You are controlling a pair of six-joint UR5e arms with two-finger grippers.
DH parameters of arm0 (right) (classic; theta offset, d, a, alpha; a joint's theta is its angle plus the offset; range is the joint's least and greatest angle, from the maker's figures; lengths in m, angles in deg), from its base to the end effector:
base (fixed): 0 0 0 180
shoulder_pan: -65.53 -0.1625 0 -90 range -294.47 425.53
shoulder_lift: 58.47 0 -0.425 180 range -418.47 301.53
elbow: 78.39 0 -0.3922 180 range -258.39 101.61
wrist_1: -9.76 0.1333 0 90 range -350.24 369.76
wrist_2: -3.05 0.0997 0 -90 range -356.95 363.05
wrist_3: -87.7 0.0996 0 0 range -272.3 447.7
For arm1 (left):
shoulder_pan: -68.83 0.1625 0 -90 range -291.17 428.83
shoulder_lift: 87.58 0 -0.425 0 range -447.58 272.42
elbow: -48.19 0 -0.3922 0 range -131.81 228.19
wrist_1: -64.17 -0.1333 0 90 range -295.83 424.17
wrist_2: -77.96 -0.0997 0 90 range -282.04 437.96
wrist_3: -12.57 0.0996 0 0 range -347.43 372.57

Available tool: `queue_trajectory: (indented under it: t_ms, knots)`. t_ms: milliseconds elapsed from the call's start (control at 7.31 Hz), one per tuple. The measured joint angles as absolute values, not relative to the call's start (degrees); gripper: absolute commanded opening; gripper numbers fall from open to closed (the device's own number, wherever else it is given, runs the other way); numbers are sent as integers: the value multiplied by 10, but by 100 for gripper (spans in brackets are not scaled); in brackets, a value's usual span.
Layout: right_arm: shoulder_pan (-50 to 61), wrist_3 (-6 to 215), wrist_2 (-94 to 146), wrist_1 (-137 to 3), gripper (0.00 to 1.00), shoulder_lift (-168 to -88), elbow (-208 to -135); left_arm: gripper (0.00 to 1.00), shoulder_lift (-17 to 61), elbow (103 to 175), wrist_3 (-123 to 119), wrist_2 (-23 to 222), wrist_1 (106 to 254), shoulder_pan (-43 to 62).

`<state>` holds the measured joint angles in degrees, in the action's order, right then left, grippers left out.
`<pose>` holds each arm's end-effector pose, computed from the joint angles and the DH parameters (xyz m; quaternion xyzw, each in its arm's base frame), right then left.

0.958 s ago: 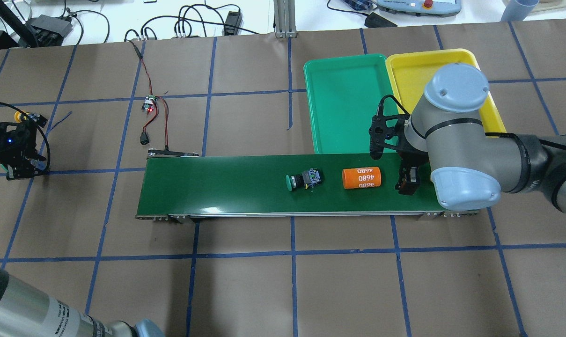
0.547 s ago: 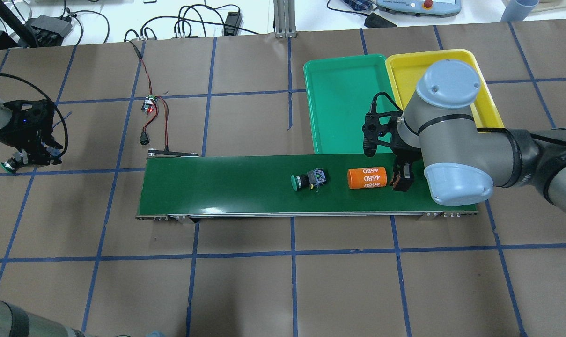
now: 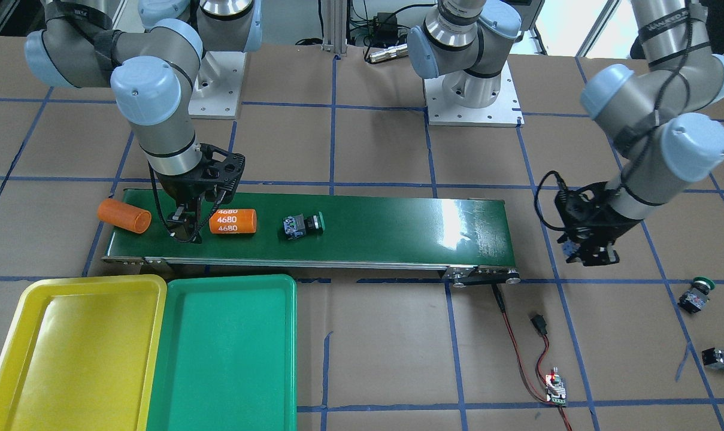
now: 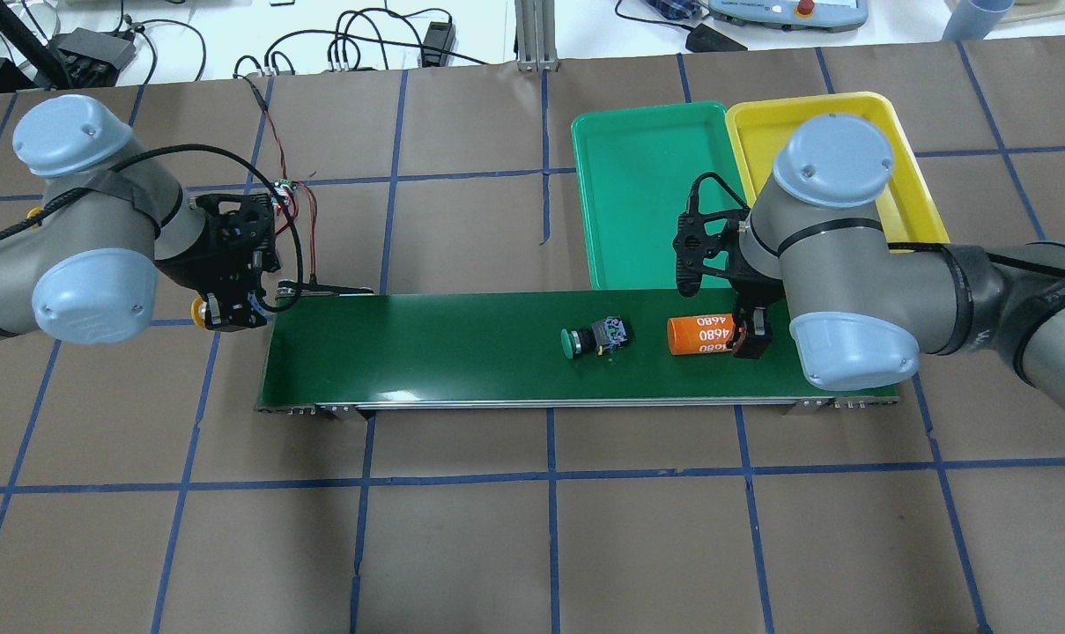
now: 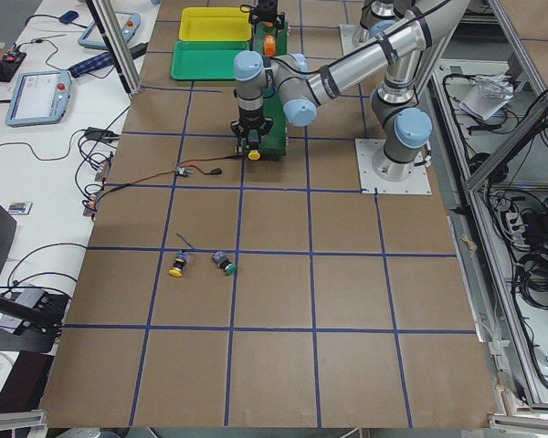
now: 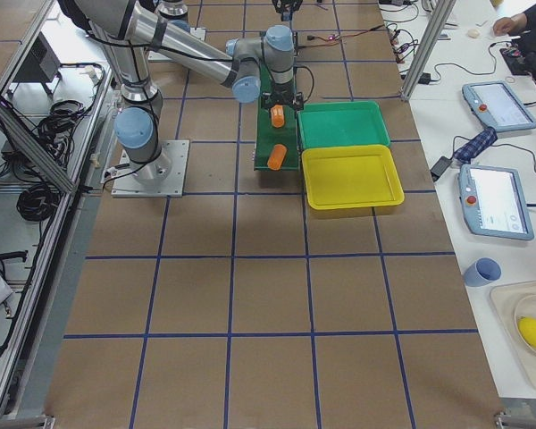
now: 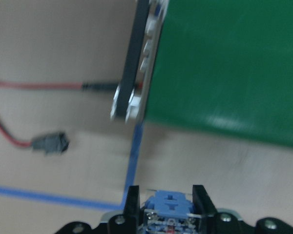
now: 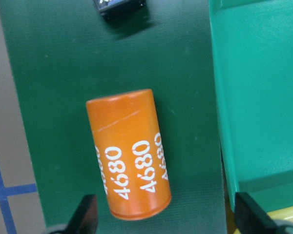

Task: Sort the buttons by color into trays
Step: 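Place the yellow-capped button on the conveyor belt with the left gripper, then grasp the green button at the belt end with the right gripper while the left withdraws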

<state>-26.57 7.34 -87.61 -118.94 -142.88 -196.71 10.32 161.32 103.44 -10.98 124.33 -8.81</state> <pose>0.1495 -0.4694 0.2758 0.6583 -0.7516 0.0288 0.0308 -0.0267 -0.5096 0.2797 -0.6326 -0.7743 0.0008 0.0139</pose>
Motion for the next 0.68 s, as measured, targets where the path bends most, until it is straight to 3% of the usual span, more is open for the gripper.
queue_trajectory:
  t_ms: [137,274,411,547,684]
  knots:
    - [-272,77,-876,-1190,100,-1428,-1968,0,98,1621,998,-106,1243,-113]
    - [-279,80,-876,-1190,100,-1428,-1969,25,98,1625,963,-106,1243,-140]
    - [-282,82,-876,-1190,100,-1427,-1969,90,104,1627,922,-108,1238,-167]
    - [-284,83,-876,-1190,100,-1427,-1969,100,109,1627,886,-106,1224,-189]
    - [-285,83,-876,-1190,100,-1427,-1970,100,107,1628,868,-100,1210,-202]
